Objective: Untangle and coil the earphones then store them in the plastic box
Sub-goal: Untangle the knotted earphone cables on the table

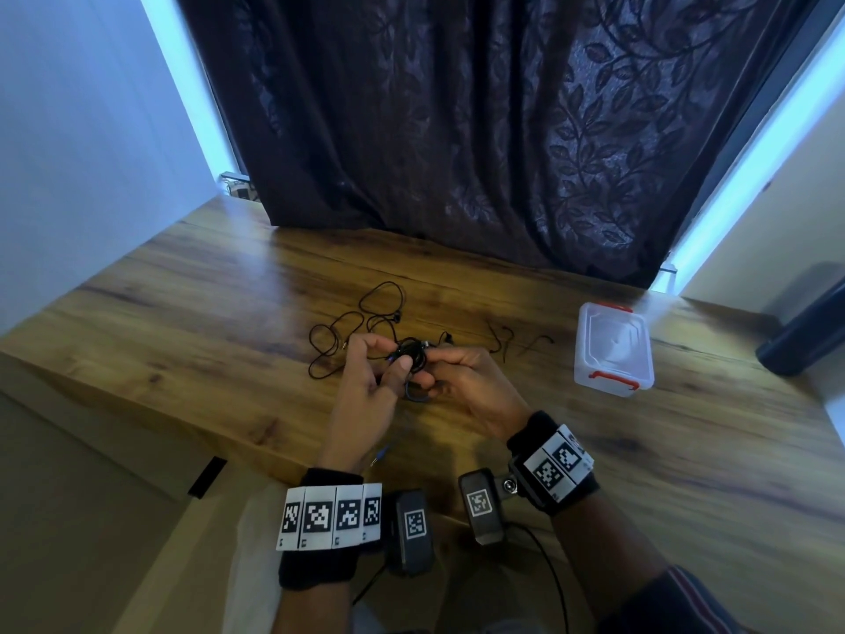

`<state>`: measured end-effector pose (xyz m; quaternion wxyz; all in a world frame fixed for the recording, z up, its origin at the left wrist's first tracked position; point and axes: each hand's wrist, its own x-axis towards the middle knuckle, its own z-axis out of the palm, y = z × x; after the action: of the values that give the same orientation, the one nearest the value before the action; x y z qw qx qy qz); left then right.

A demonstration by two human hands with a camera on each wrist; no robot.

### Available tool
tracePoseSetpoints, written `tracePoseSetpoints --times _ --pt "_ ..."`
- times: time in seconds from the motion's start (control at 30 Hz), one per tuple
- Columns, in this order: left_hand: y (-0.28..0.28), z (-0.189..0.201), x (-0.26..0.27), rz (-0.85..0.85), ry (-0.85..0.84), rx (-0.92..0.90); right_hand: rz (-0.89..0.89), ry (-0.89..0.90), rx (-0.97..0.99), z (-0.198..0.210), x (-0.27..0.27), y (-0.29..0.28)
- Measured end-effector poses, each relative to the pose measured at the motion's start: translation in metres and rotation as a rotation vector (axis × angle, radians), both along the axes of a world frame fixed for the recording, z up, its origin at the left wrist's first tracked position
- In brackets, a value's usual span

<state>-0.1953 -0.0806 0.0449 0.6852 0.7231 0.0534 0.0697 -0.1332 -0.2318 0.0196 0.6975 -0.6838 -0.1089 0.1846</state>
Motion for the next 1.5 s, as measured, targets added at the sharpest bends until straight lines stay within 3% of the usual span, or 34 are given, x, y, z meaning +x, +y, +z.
tracePoseSetpoints --times 0.27,0.43,0.77,1.03,1.23,1.5 --pt "-0.003 -0.01 0.006 0.132 -0.004 0.138 -0.057 -0.114 -0.201 0.01 -0.012 -0.006" --pt "-0.005 -0.008 0.005 0.18 -0.054 0.222 -0.073 0.043 -0.144 0.019 -0.023 -0.001" --pt "0.0 -0.012 0.008 0.242 -0.081 0.288 -0.009 0.053 -0.138 0.033 -0.036 0.005" --pt "-0.004 -0.011 0.008 0.251 -0.126 0.188 -0.19 -0.319 -0.316 0.044 -0.035 0.001" --pt "-0.007 -0.002 0.006 0.215 -0.127 0.036 -0.295 -0.375 -0.334 0.046 -0.034 0.013" --pt "-0.004 -0.006 0.007 0.294 -0.106 -0.026 -0.358 -0.504 -0.305 0.039 -0.042 0.021"
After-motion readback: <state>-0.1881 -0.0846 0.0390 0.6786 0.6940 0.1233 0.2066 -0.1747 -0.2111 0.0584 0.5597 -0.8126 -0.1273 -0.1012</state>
